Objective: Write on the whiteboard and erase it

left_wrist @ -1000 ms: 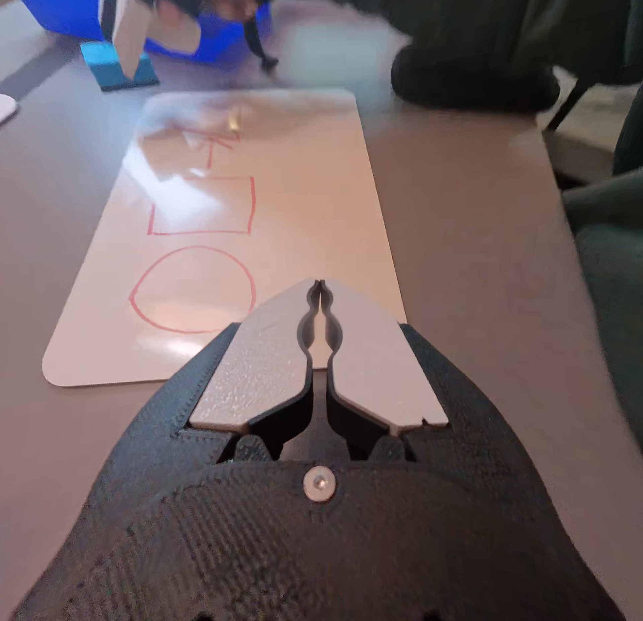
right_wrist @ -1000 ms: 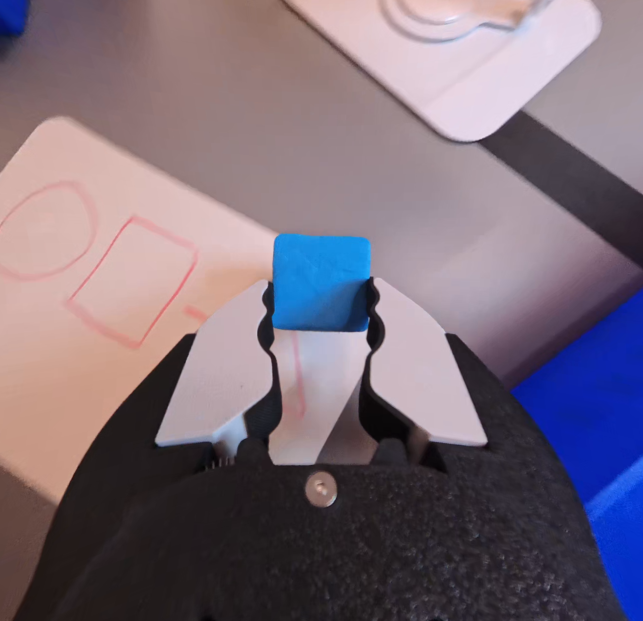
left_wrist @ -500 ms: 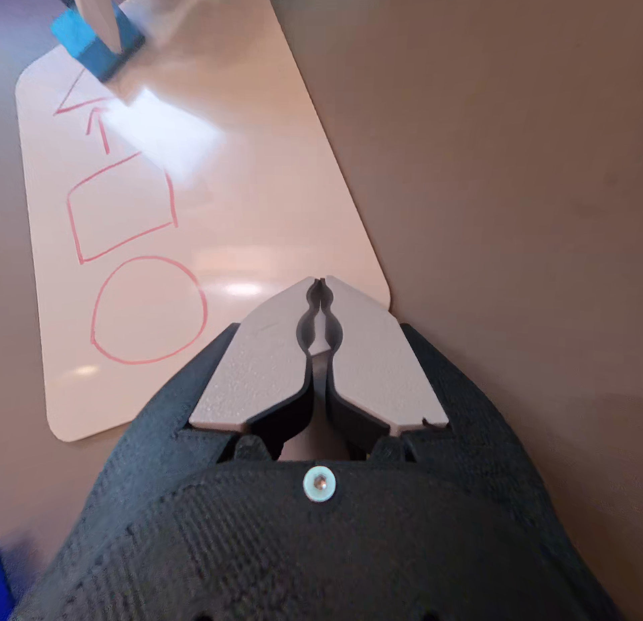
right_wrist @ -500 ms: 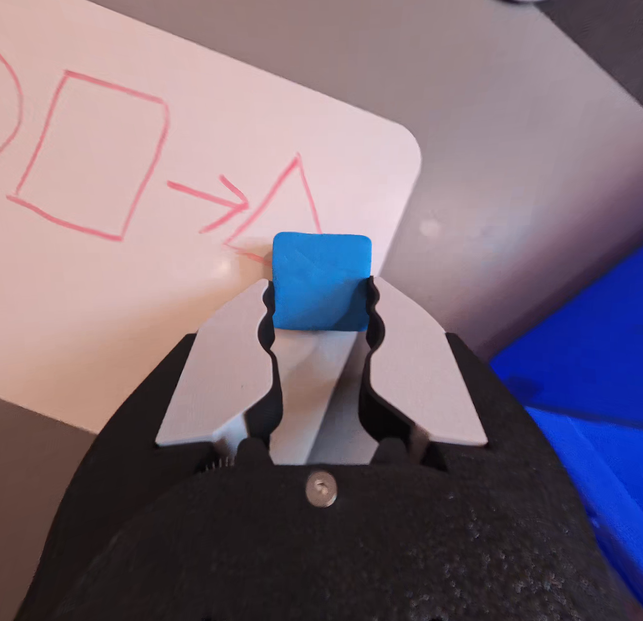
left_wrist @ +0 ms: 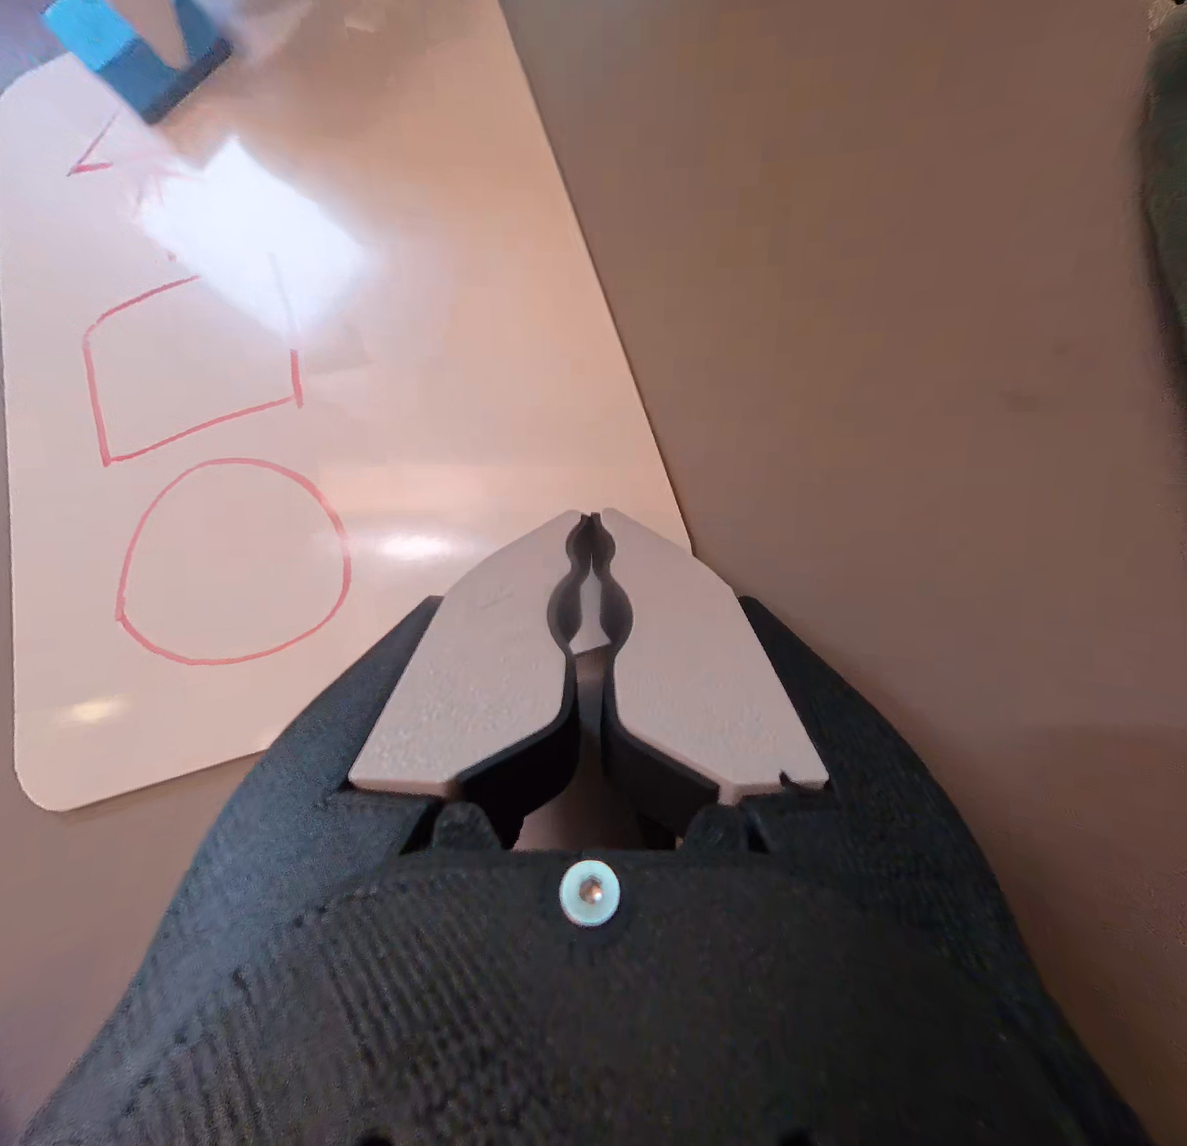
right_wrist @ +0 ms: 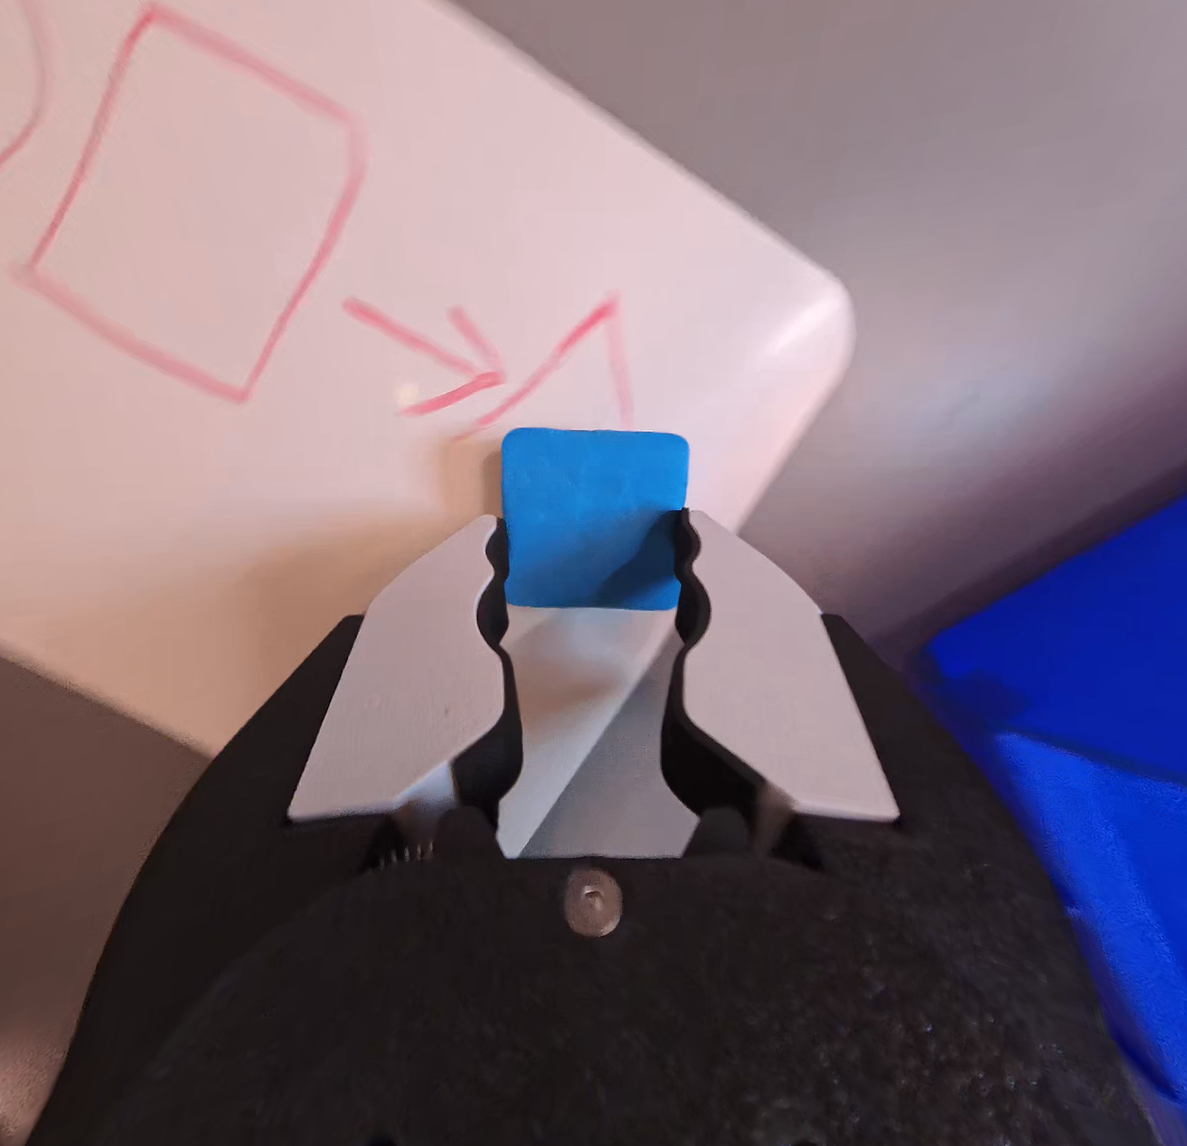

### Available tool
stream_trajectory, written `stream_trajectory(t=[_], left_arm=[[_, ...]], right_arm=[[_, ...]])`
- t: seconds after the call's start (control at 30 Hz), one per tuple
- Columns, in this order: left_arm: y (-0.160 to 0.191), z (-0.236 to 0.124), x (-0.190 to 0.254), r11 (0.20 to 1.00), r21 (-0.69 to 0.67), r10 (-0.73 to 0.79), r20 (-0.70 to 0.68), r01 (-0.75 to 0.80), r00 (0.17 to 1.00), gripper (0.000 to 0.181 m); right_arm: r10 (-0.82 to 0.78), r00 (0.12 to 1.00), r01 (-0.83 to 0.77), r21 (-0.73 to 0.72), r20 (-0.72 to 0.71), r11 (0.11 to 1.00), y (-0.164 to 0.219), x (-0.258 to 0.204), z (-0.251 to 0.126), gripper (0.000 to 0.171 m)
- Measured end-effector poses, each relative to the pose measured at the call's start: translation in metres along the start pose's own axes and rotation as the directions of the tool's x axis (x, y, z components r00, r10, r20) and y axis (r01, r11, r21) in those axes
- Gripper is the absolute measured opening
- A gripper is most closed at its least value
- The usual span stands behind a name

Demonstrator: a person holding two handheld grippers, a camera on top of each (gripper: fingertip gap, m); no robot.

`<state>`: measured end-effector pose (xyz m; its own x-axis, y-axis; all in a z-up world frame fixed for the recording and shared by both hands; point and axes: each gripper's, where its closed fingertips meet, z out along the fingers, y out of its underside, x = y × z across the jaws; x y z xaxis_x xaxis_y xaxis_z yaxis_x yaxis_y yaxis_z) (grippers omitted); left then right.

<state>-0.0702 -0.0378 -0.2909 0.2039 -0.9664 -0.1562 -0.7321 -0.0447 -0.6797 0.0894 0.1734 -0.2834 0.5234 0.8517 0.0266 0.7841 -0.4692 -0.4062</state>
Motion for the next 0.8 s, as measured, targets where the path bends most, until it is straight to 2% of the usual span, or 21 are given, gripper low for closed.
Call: stream_trajectory(t=[0.07,0.13,0.17,0.23,0.33,0.4,0.47,0.57,0.67,0.73,0.8], left_arm=[[-0.001,0.0,0.003,1.0,0.002,0.0,-0.02,0.0,1.0,0.0],[-0.002,0.0,0.006,1.0,-0.006,0.005,-0.034,-0.005,0.999,0.0],[-0.002,0.001,0.009,1.0,-0.007,0.007,-0.045,-0.007,0.999,0.0],[-0.004,0.001,0.013,1.0,-0.004,0.02,-0.046,-0.02,0.999,0.0],[-0.003,0.0,0.013,1.0,-0.006,0.023,-0.042,-0.023,0.999,0.0],[-0.003,0.0,0.013,1.0,-0.006,0.022,-0.044,-0.022,0.999,0.0],[-0.003,0.0,0.013,1.0,-0.005,0.015,-0.053,-0.015,0.998,0.0],[-0.004,0.001,0.014,1.0,-0.002,0.017,-0.061,-0.017,0.998,0.0],[-0.005,0.001,0.015,1.0,-0.001,0.021,-0.056,-0.021,0.998,0.0],[-0.005,0.001,0.015,1.0,-0.002,0.018,-0.057,-0.018,0.998,0.0],[-0.005,0.001,0.015,1.0,-0.001,0.019,-0.056,-0.019,0.998,0.0]], right_arm=[[-0.088,0.991,0.093,-0.056,0.097,0.994,0.011,-0.042,-0.007,0.051],[-0.185,0.977,0.193,-0.072,0.106,0.979,0.003,-0.065,-0.004,0.051],[-0.207,0.975,0.212,-0.059,0.086,0.975,-0.007,-0.064,0.001,0.051],[-0.125,0.991,0.126,-0.014,0.042,0.992,-0.027,-0.035,0.011,0.051],[0.025,1.0,-0.025,-0.013,-0.014,1.0,-0.017,0.012,0.008,0.051],[-0.002,1.0,0.003,-0.069,0.013,0.998,0.006,0.0,-0.002,0.051],[-0.089,0.993,0.099,-0.124,0.082,0.987,0.016,-0.035,-0.009,0.051],[-0.208,0.974,0.215,-0.081,0.086,0.973,-0.01,-0.059,0.003,0.051],[-0.087,0.996,0.087,-0.017,0.036,0.996,-0.043,-0.014,0.019,0.051],[-0.008,1.0,0.008,-0.024,0.009,1.0,-0.039,0.019,0.018,0.051],[-0.016,1.0,0.017,-0.088,0.012,0.996,-0.018,0.019,0.009,0.051]])
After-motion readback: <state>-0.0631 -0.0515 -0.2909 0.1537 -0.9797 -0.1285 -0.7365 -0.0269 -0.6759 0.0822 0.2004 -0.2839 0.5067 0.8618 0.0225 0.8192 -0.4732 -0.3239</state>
